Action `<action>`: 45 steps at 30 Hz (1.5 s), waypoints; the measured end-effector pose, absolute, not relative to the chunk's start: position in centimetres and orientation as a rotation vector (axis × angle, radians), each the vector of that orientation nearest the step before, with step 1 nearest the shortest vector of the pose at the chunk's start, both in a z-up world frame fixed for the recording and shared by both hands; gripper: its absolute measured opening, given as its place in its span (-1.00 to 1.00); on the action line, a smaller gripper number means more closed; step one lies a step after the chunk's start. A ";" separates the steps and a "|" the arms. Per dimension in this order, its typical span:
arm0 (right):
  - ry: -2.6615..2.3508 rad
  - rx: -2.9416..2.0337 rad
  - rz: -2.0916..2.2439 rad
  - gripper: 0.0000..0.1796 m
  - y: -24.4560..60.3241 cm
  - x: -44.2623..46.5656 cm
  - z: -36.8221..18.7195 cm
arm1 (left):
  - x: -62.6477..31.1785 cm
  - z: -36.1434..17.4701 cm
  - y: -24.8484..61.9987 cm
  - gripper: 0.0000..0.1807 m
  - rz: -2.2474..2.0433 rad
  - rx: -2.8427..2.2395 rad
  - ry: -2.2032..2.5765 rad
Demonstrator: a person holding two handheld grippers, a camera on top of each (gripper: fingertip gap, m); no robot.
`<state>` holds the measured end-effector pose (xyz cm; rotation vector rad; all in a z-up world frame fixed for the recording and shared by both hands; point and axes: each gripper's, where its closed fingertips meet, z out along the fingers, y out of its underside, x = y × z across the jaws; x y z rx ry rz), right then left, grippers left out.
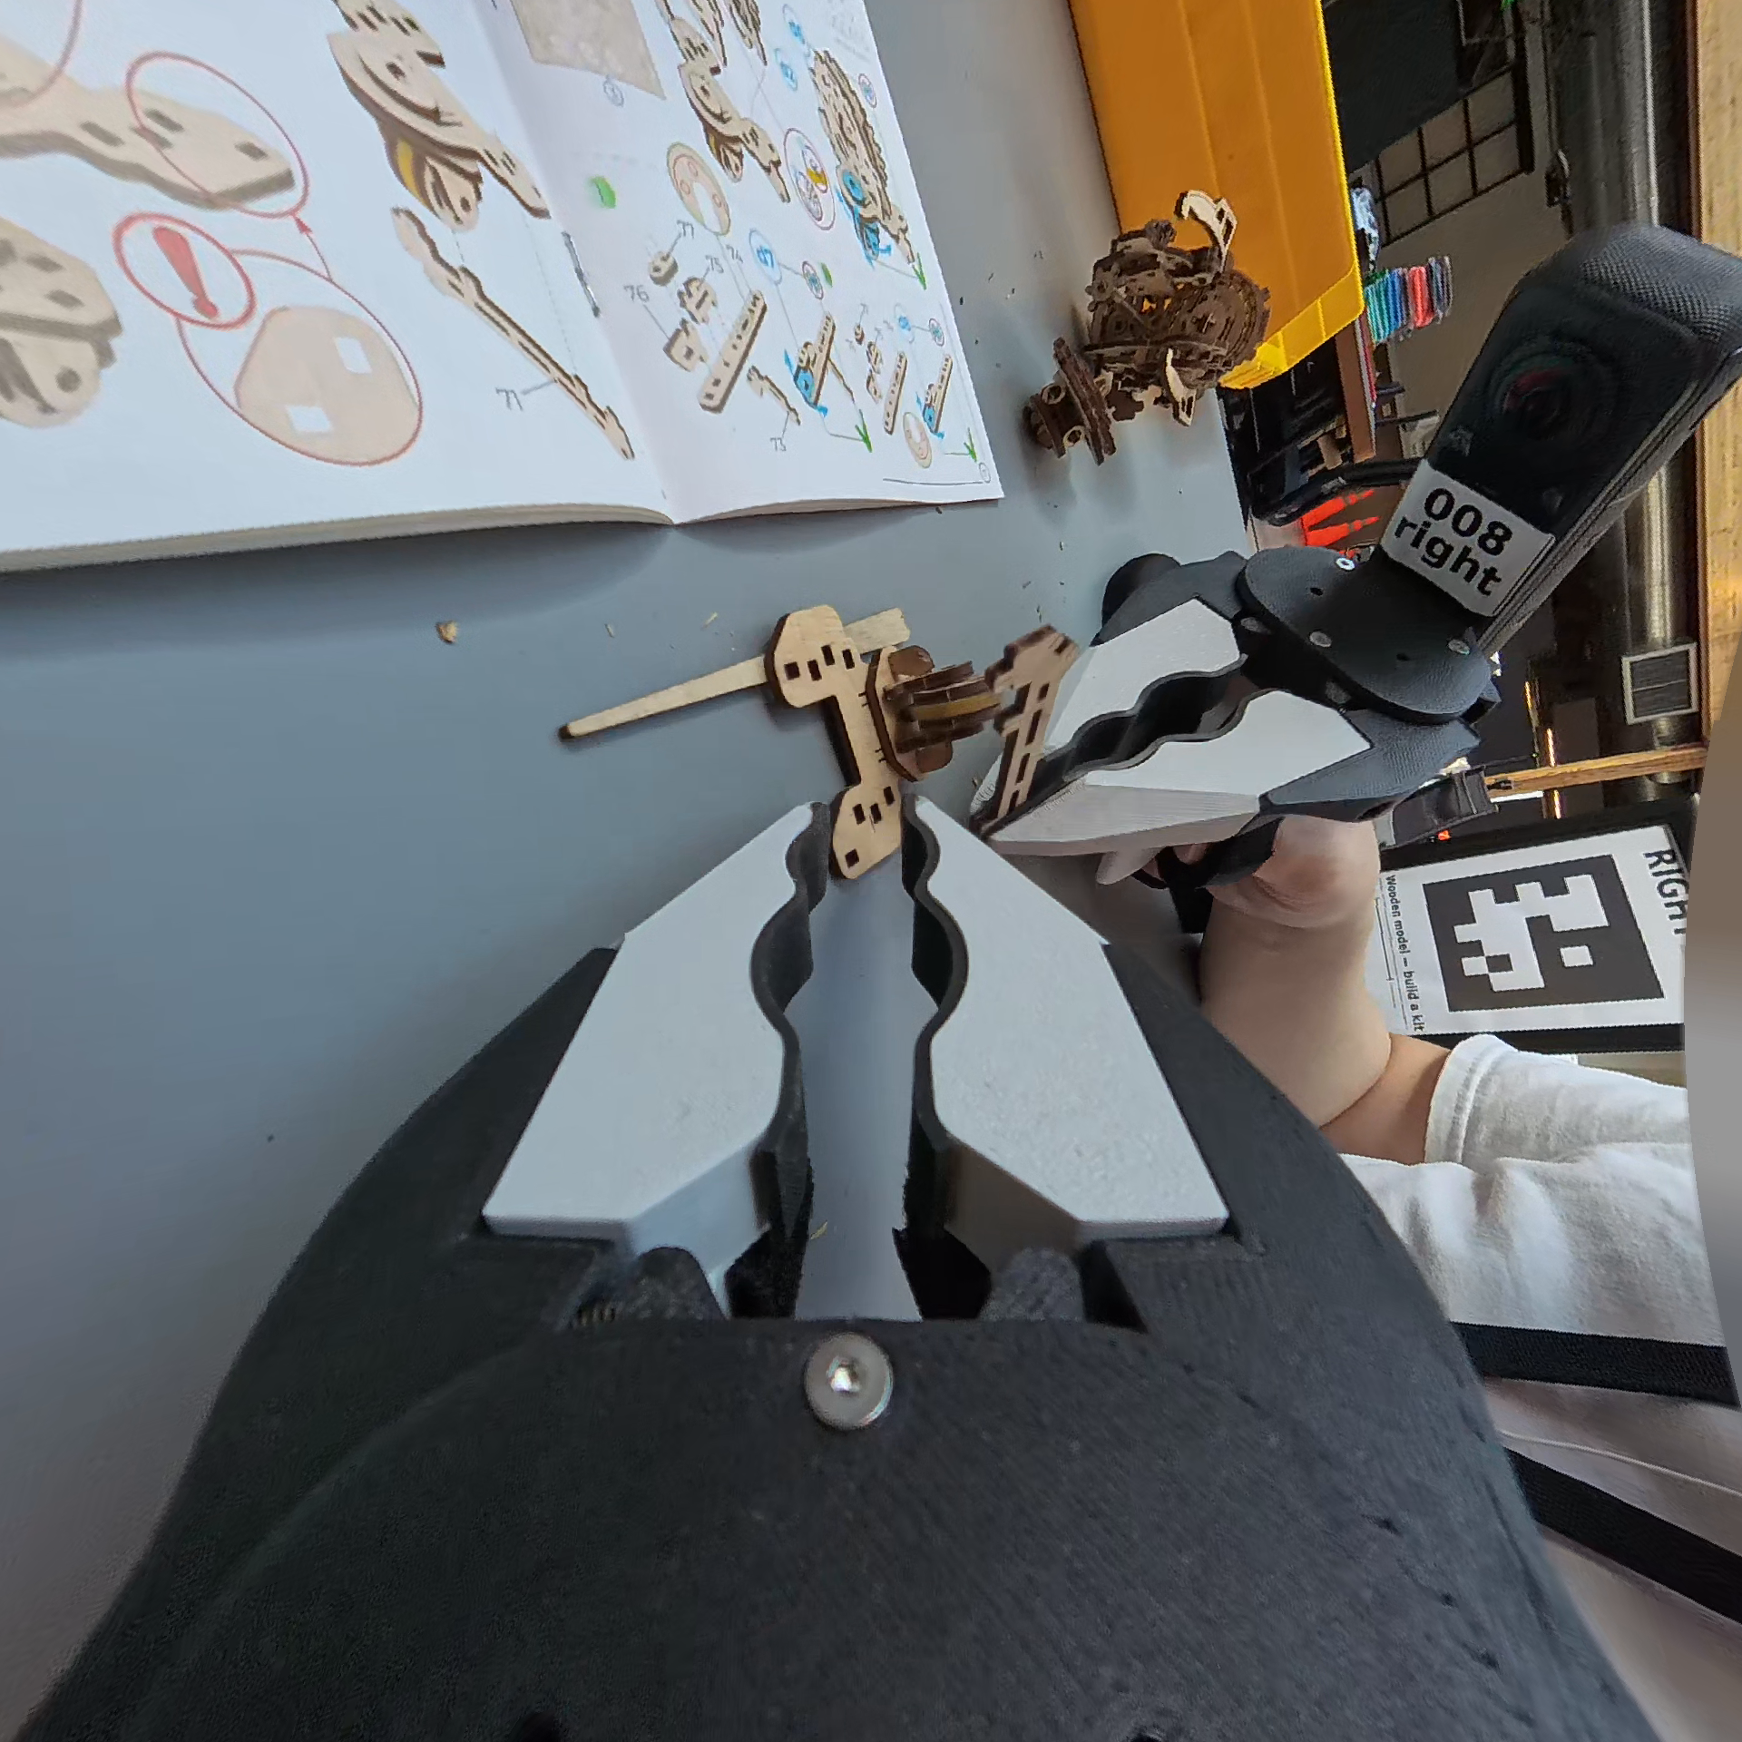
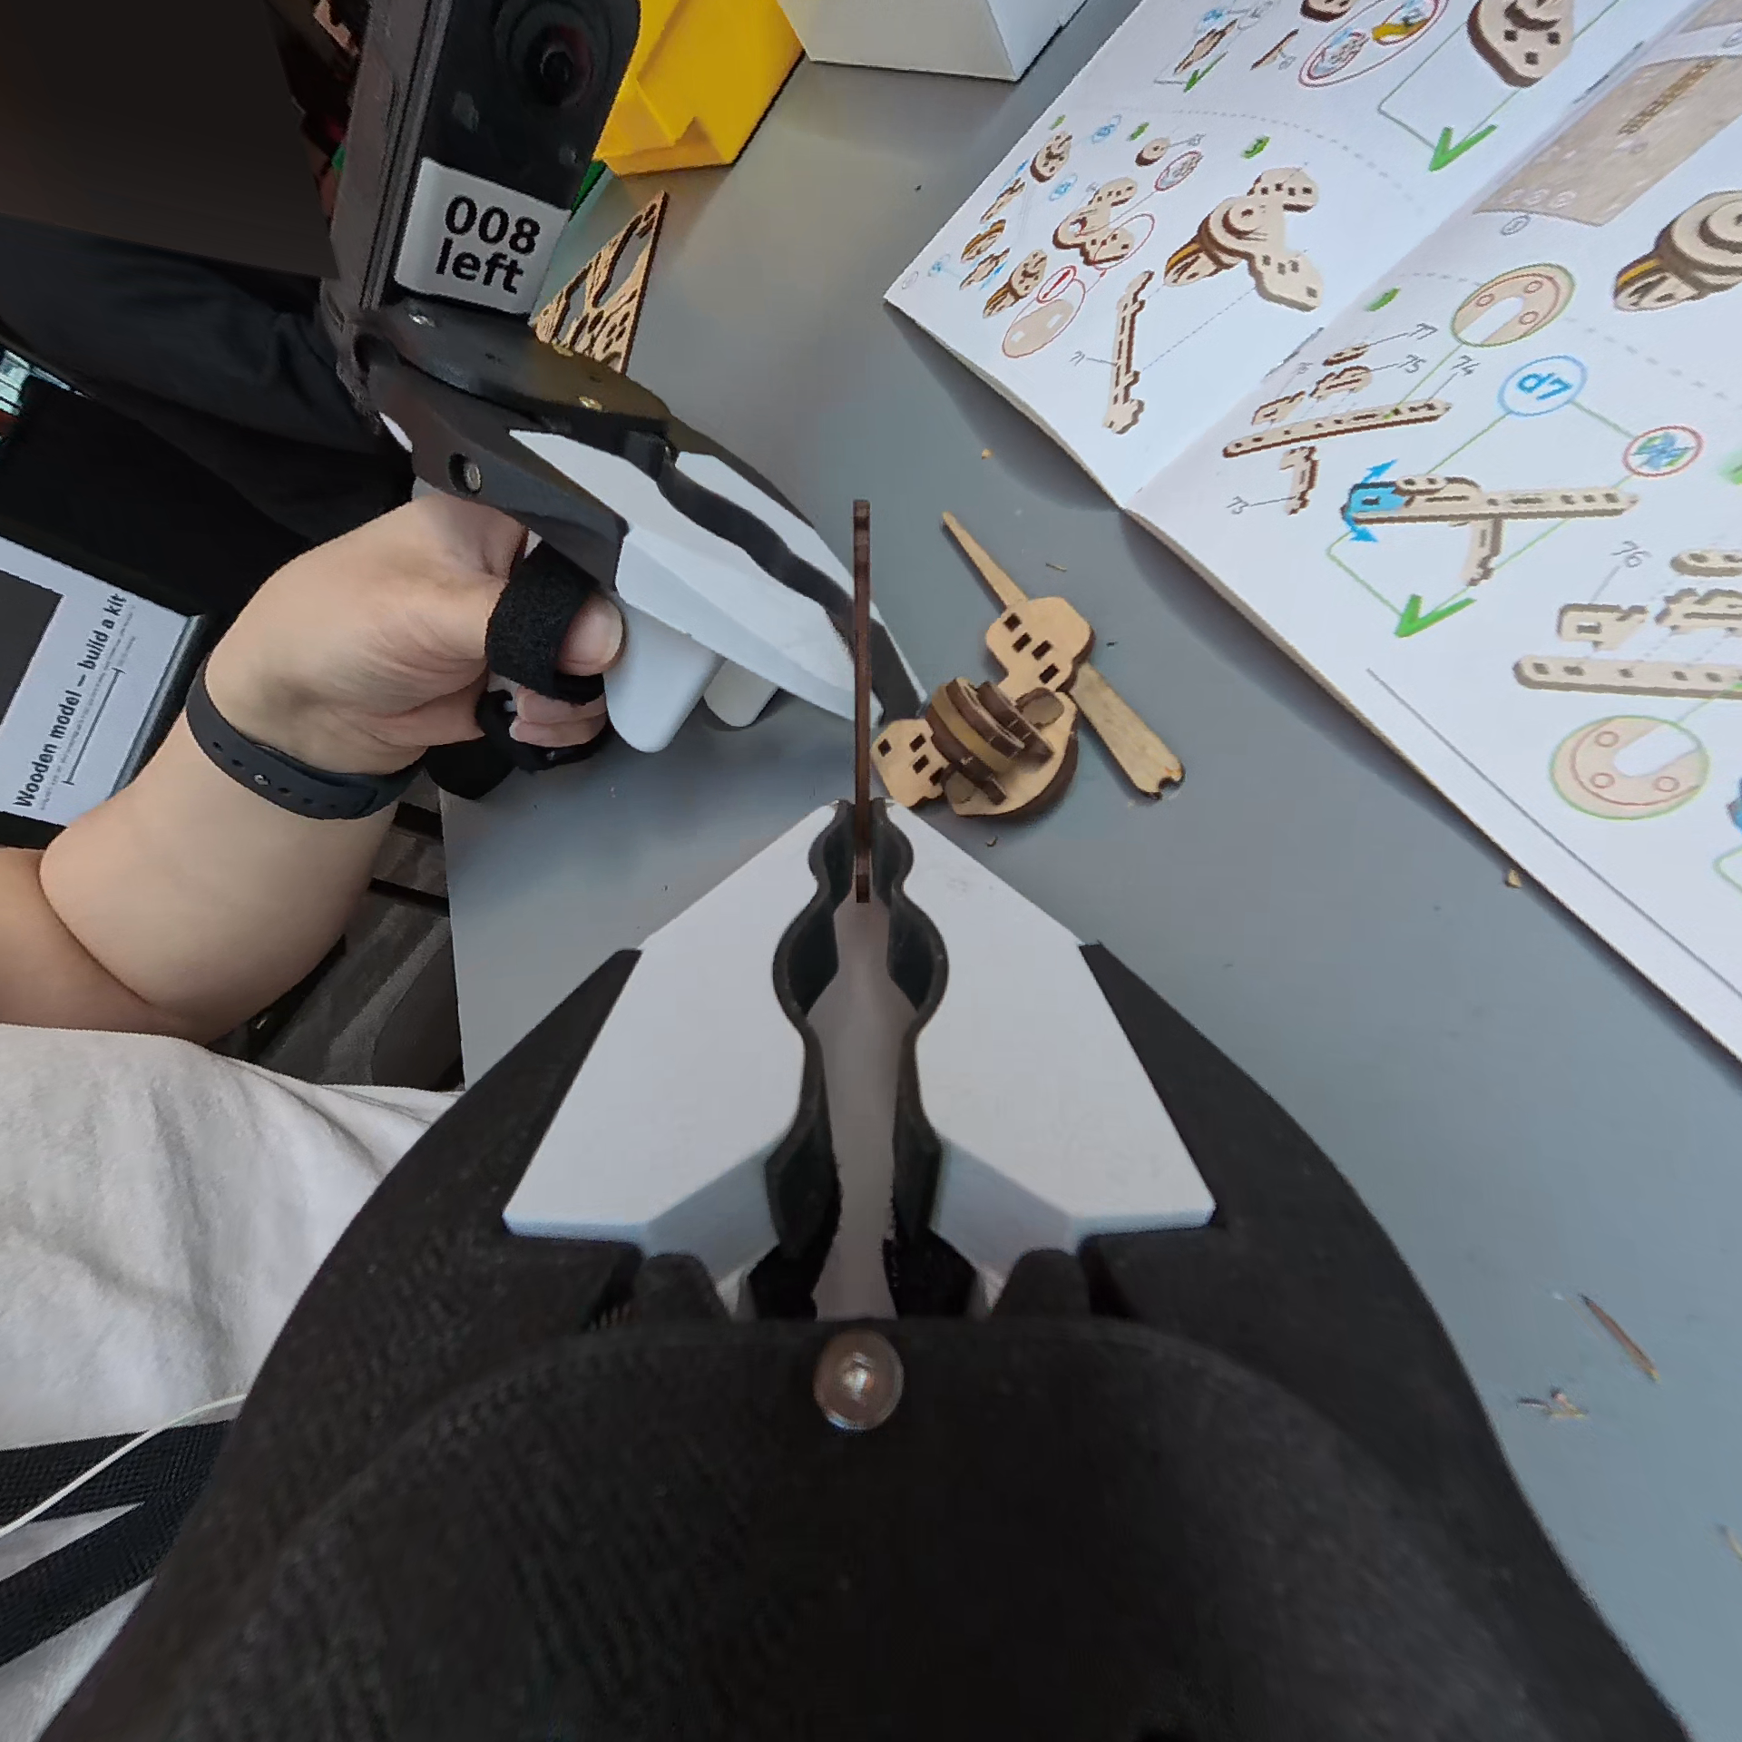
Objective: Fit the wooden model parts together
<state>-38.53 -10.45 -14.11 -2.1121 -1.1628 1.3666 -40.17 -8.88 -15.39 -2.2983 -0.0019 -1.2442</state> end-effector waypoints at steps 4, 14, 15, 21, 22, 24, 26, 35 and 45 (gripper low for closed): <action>-1.099 -2.118 1.401 -0.98 -10.0 -37.9 -13.8 | -38.5 -15.3 -10.0 -0.86 -1.307 -2.298 0.033; -1.227 -2.099 1.310 -0.98 -11.1 -36.9 -14.3 | -41.1 -13.4 -9.3 -0.81 -1.250 -2.170 -0.058; -1.219 -2.094 1.325 -0.98 -11.1 -37.0 -14.2 | -41.1 -12.9 -9.3 -0.81 -1.258 -2.140 -0.050; -1.199 -2.011 1.448 -0.98 -12.0 -37.9 -13.0 | -38.3 -11.4 -9.9 -0.75 -1.314 -2.016 0.136; -1.204 -1.994 1.455 -0.98 -12.1 -37.9 -12.9 | -37.7 -11.1 -10.1 -0.76 -1.342 -1.989 0.164; -1.206 -1.956 1.473 -0.98 -12.4 -37.9 -12.5 | -36.8 -10.8 -10.5 -0.78 -1.387 -1.958 0.211; -1.198 -1.913 1.519 -0.98 -12.8 -37.8 -11.8 | -36.1 -10.4 -10.9 -0.90 -1.420 -1.924 0.257; -1.244 -1.882 1.521 -0.86 -12.8 -37.0 -11.3 | -36.5 -10.1 -11.7 -1.00 -1.414 -1.899 0.288; -1.544 -1.631 1.453 -0.81 -11.9 -37.6 -6.7 | -35.2 -9.5 -13.5 -1.00 -1.558 -1.857 0.341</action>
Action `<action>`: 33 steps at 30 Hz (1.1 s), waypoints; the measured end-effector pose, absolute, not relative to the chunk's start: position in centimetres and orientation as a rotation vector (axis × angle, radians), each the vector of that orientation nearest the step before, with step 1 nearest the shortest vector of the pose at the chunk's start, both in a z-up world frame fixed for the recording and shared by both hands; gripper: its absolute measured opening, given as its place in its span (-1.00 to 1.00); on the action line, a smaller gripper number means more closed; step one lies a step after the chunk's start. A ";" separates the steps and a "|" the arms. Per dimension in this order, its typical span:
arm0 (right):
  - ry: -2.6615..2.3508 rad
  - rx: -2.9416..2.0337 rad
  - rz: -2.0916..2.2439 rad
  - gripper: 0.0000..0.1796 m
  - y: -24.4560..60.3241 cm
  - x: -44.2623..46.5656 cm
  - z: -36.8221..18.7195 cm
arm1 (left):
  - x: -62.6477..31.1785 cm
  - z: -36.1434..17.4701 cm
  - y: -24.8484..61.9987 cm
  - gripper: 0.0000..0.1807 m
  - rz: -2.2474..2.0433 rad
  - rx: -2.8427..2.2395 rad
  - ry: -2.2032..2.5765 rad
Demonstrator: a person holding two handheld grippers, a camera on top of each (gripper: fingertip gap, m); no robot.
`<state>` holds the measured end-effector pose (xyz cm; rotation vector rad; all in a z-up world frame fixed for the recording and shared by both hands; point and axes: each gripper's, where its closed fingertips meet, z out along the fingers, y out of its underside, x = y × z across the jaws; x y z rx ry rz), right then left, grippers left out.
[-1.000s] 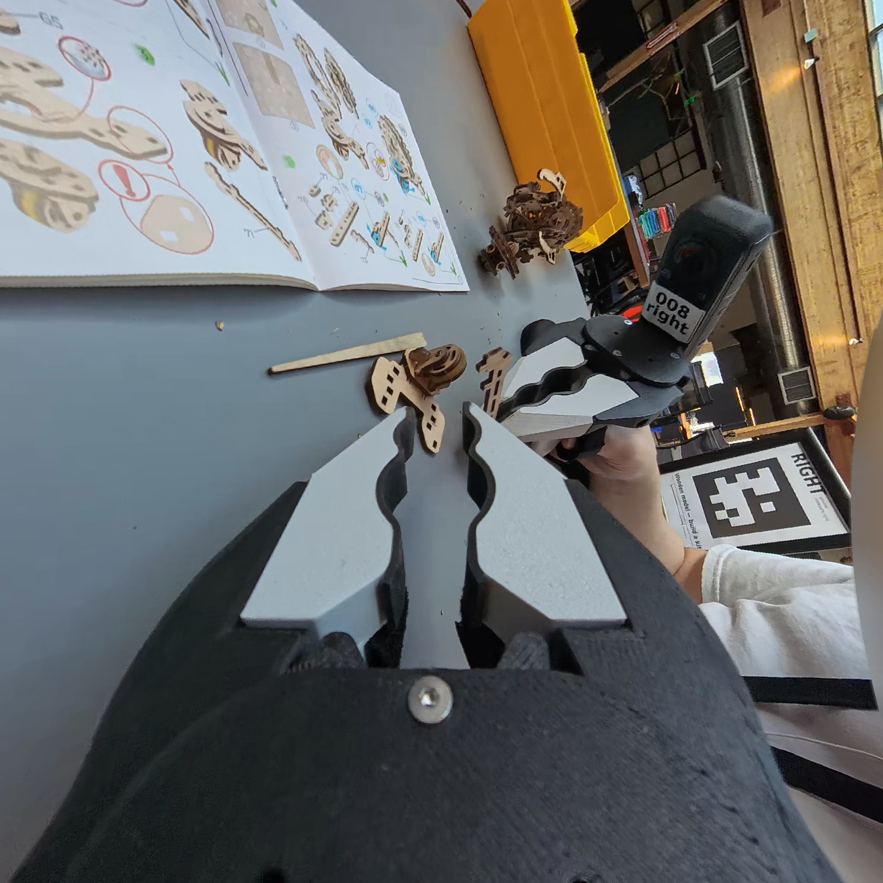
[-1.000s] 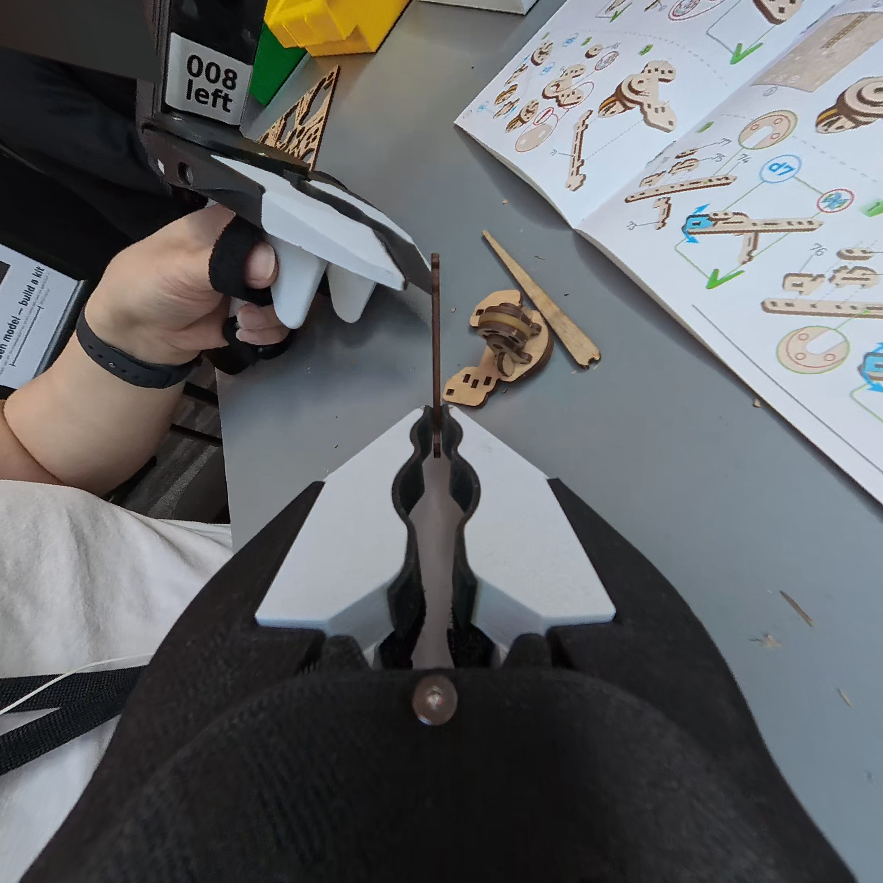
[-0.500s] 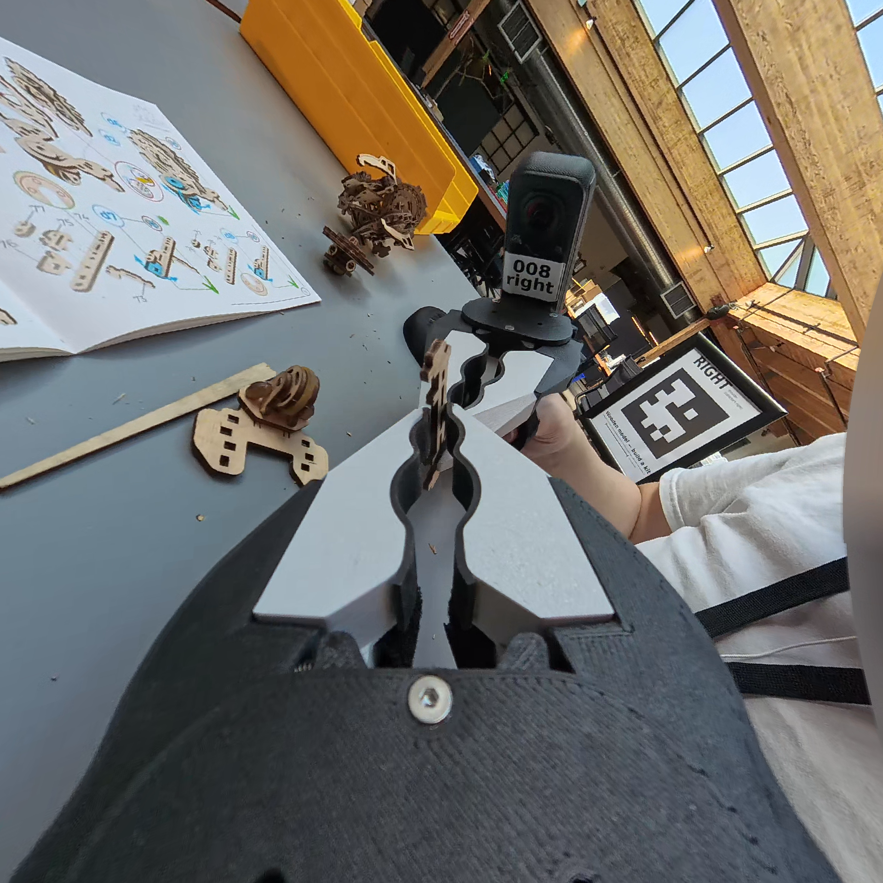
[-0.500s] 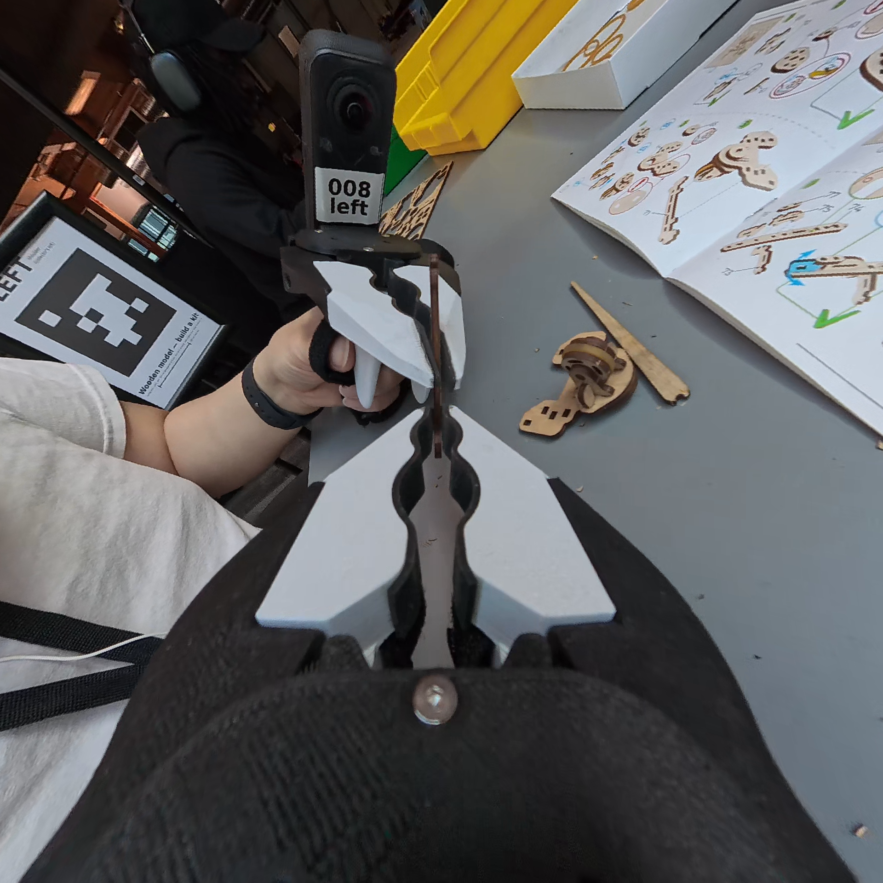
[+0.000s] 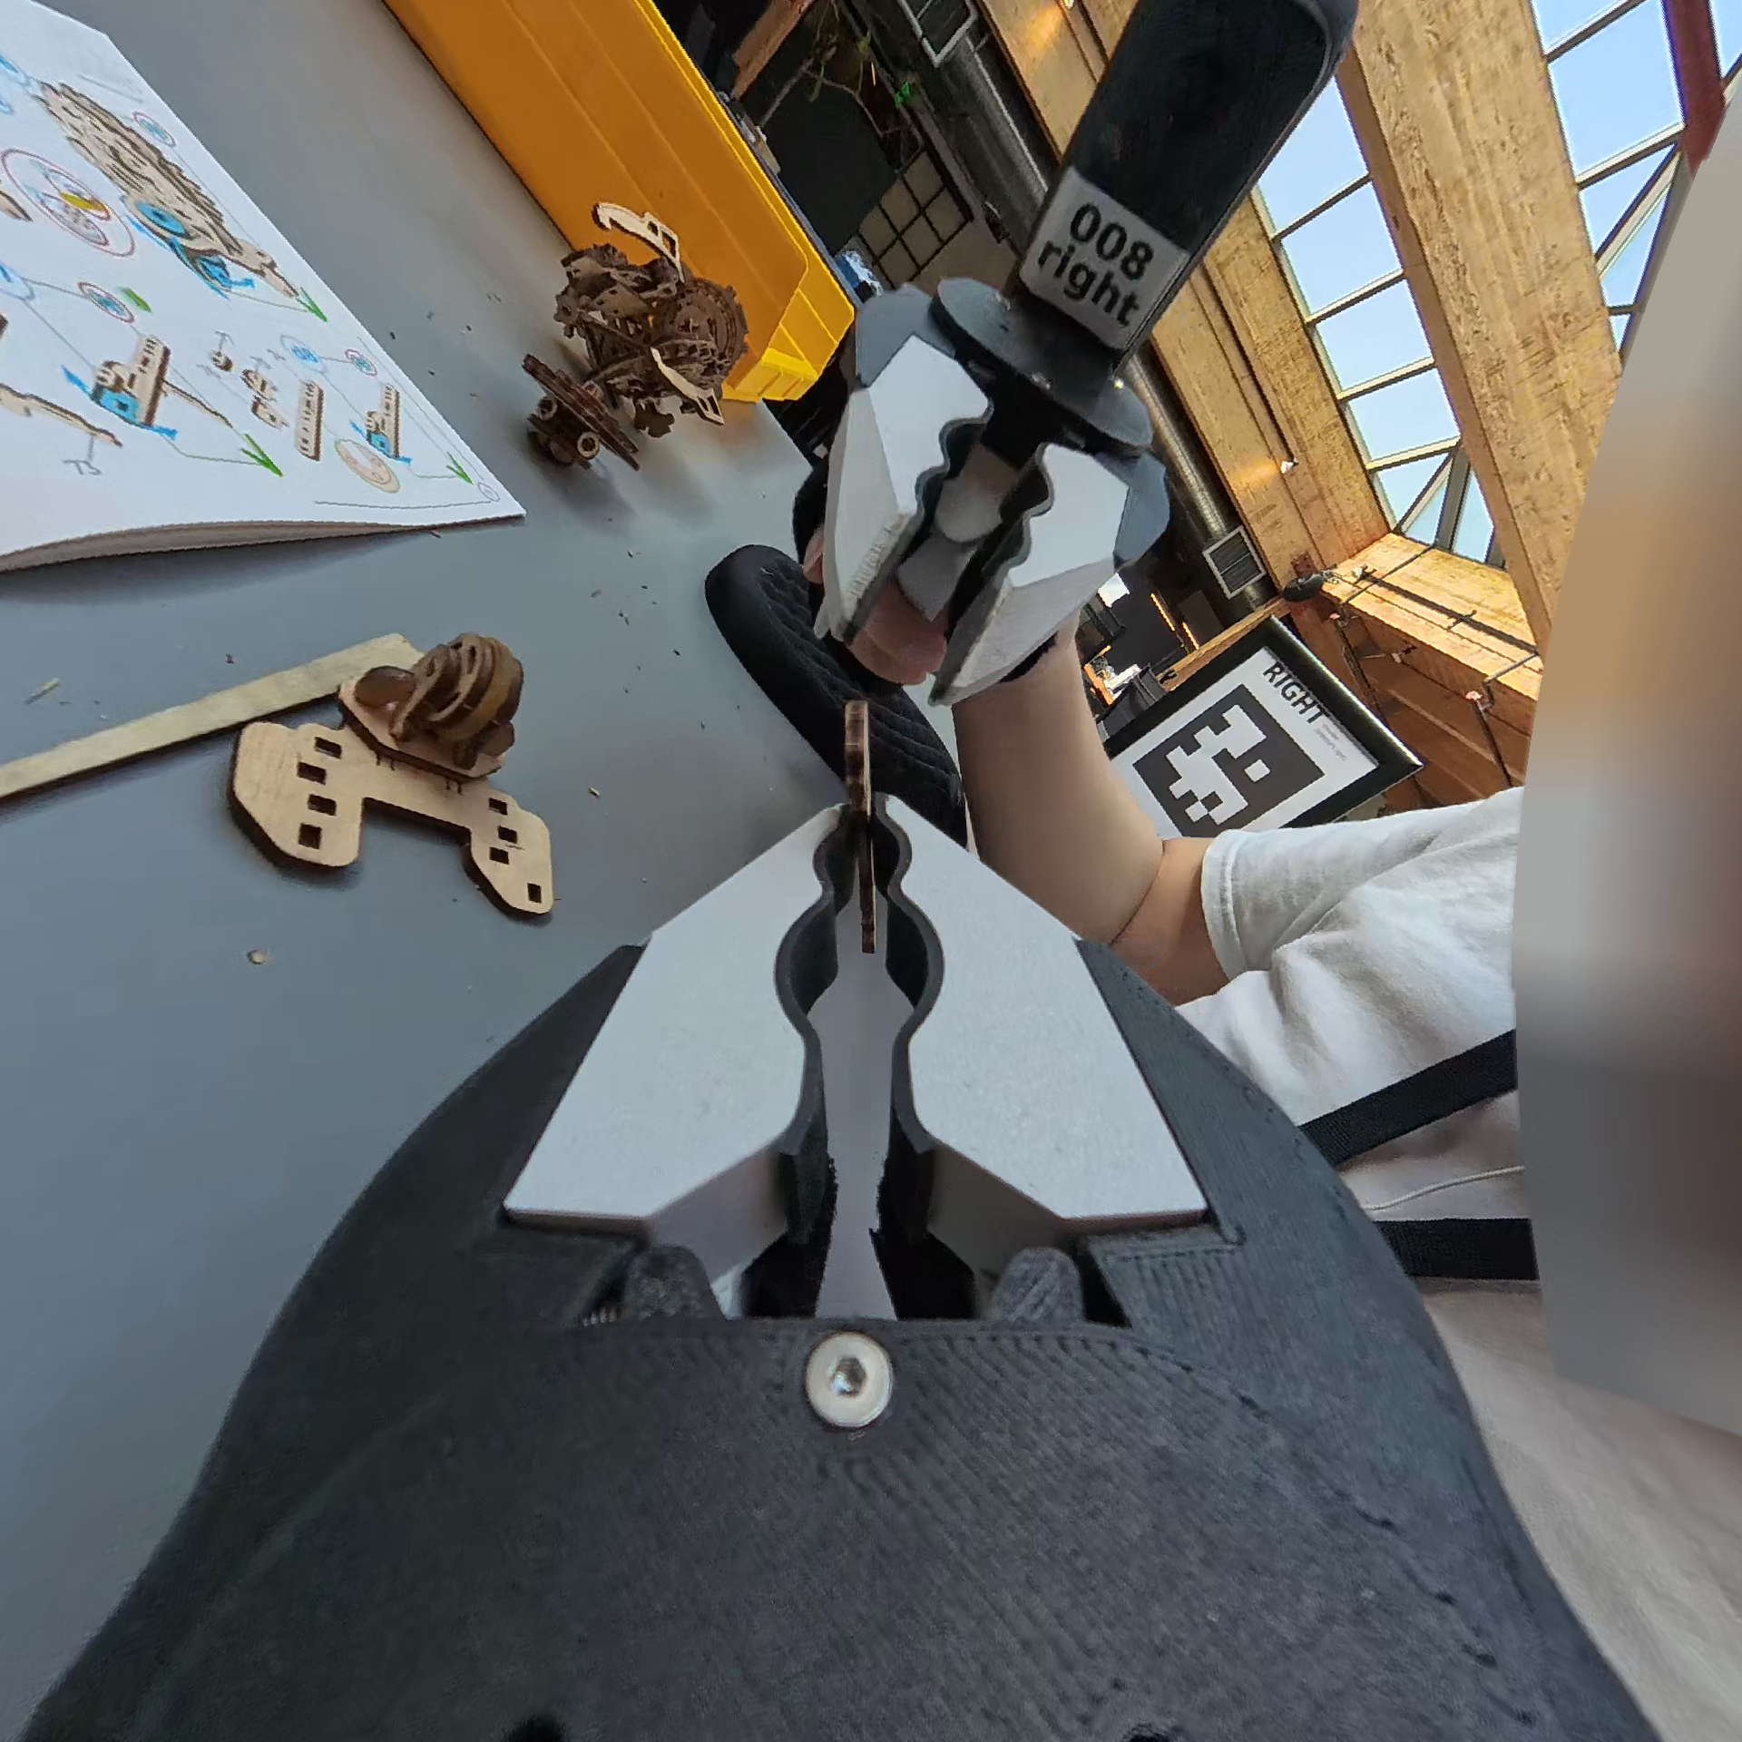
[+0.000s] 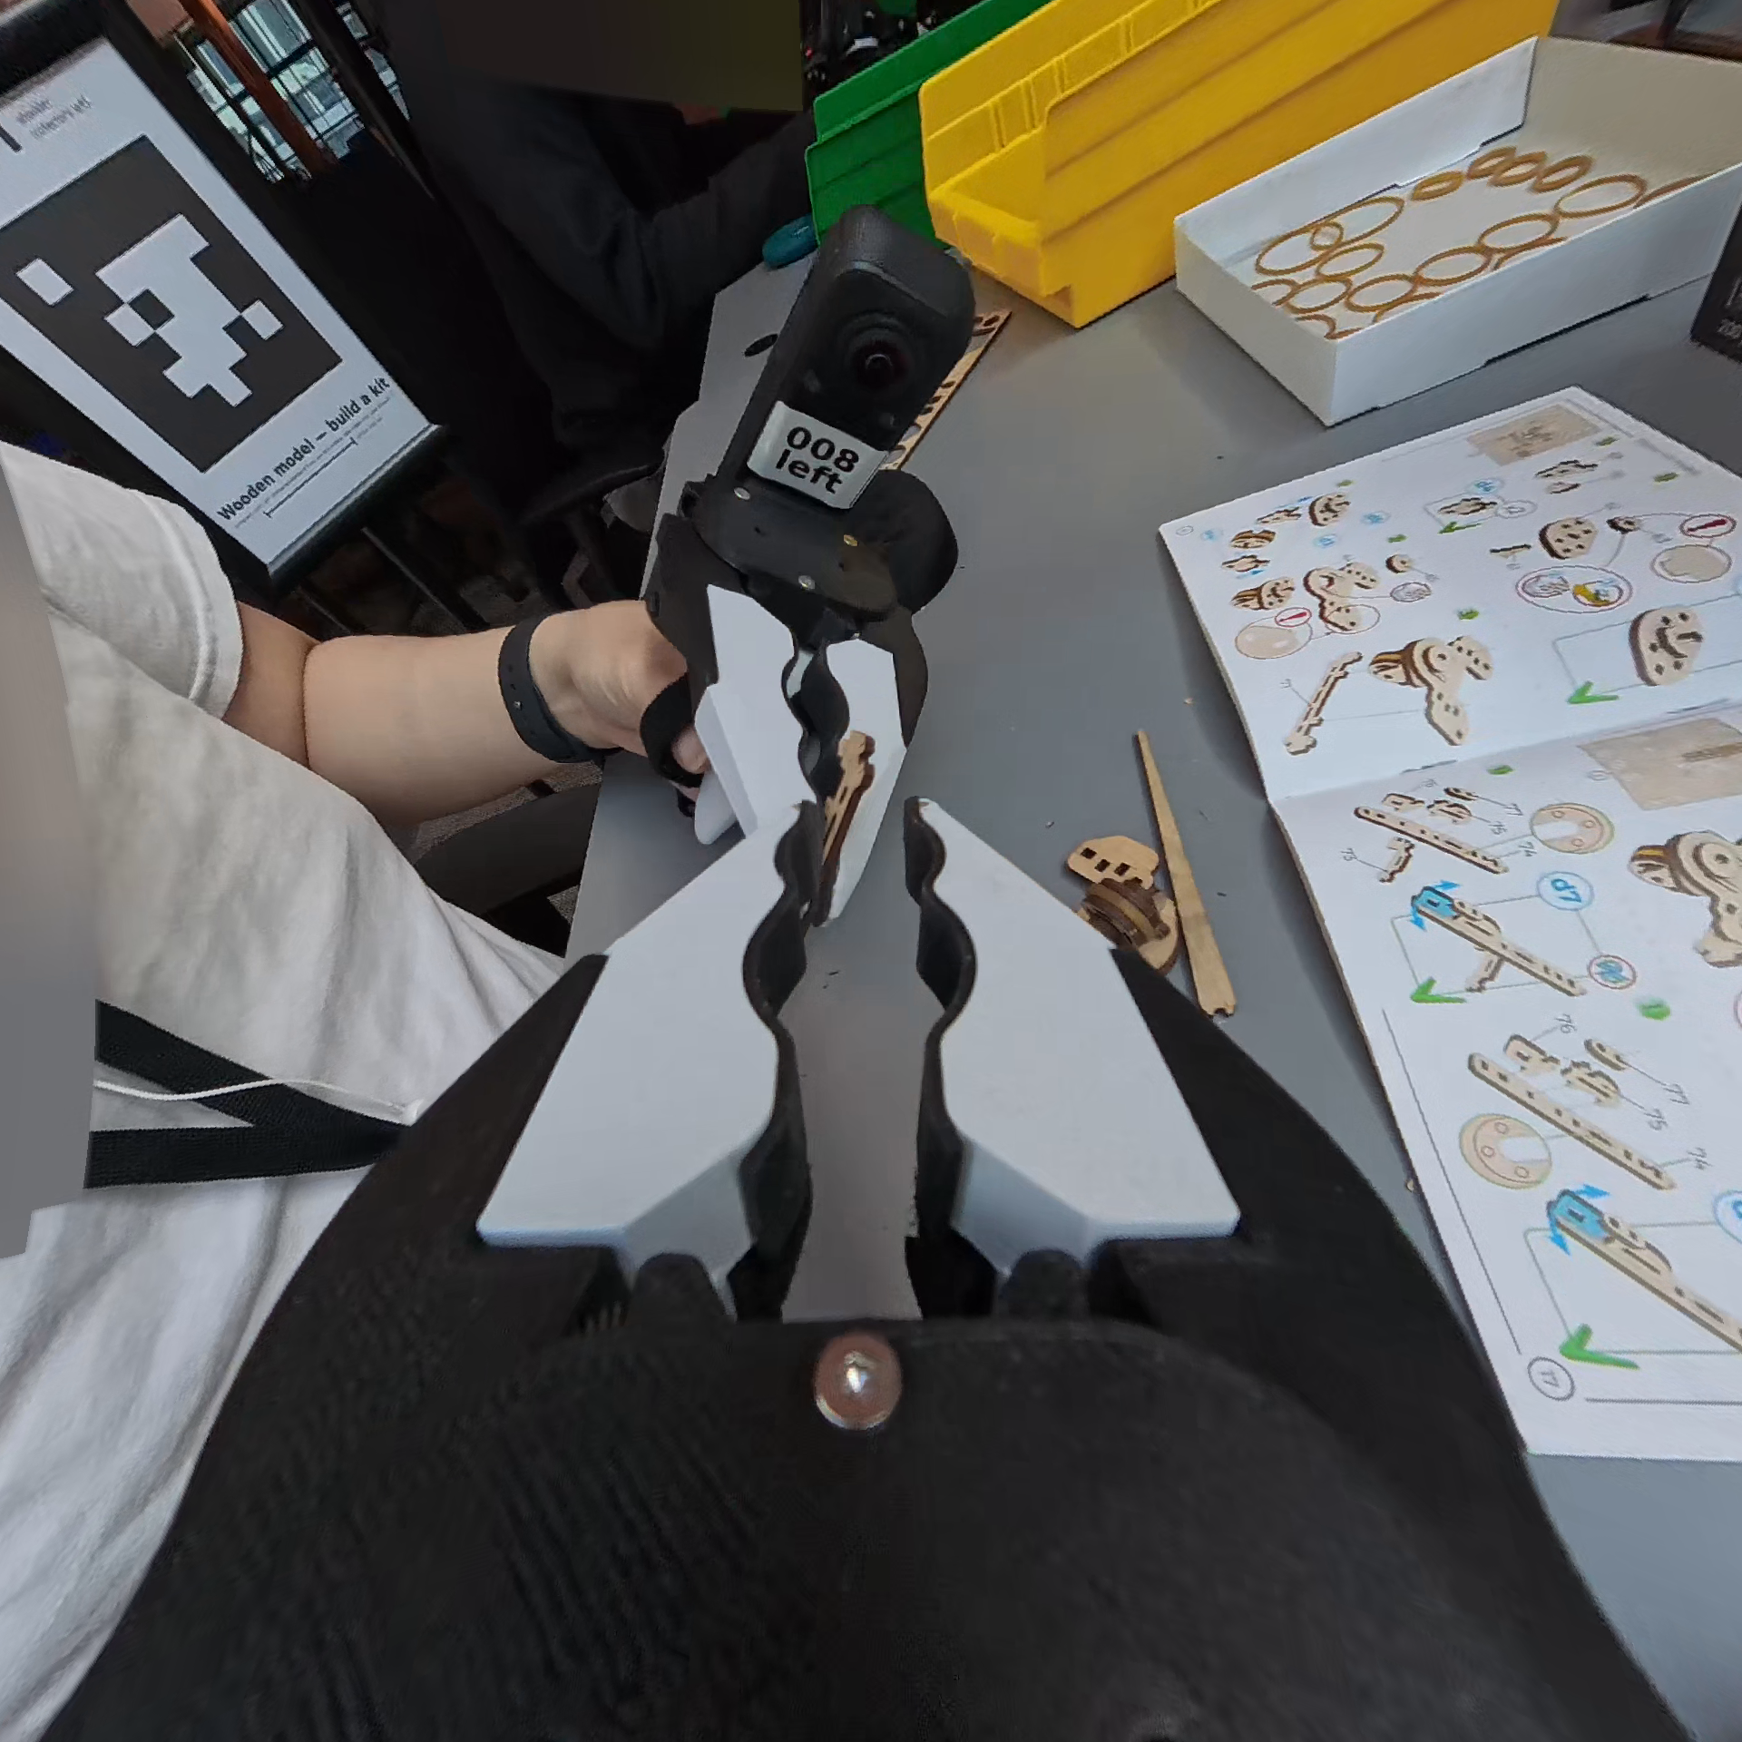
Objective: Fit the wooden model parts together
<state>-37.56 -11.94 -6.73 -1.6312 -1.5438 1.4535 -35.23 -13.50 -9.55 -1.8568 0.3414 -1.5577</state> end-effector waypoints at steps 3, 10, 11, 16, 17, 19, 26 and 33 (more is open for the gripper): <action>-1.564 -1.731 1.537 -0.79 -11.6 -38.0 -7.0 | -34.7 -9.5 -13.8 -1.00 -1.519 -1.866 0.420; -1.485 -1.817 1.827 -0.78 -12.3 -38.3 -6.9 | -34.5 -9.9 -13.9 -1.00 -1.480 -1.900 0.473; -1.515 -1.839 1.793 -0.79 -12.5 -38.3 -7.4 | -34.5 -10.0 -13.9 -1.00 -1.478 -1.903 0.477; -1.638 -1.846 1.758 -0.98 -13.7 -38.4 -8.1 | -34.6 -9.9 -13.7 -1.00 -1.486 -1.904 0.480; -1.647 -1.853 1.741 -0.98 -13.7 -38.5 -8.2 | -34.6 -10.1 -13.6 -1.00 -1.477 -1.912 0.480; -1.640 -1.893 1.690 -0.99 -13.1 -38.6 -8.7 | -35.0 -10.6 -13.1 -0.98 -1.437 -1.948 0.455; -1.464 -2.268 1.453 -0.98 -8.9 -39.1 -11.9 | -42.1 -13.4 -10.3 -0.71 -1.048 -2.201 0.339; -1.420 -2.304 1.437 -0.98 -7.9 -39.0 -12.8 | -42.3 -14.4 -8.4 -0.73 -1.059 -2.259 0.361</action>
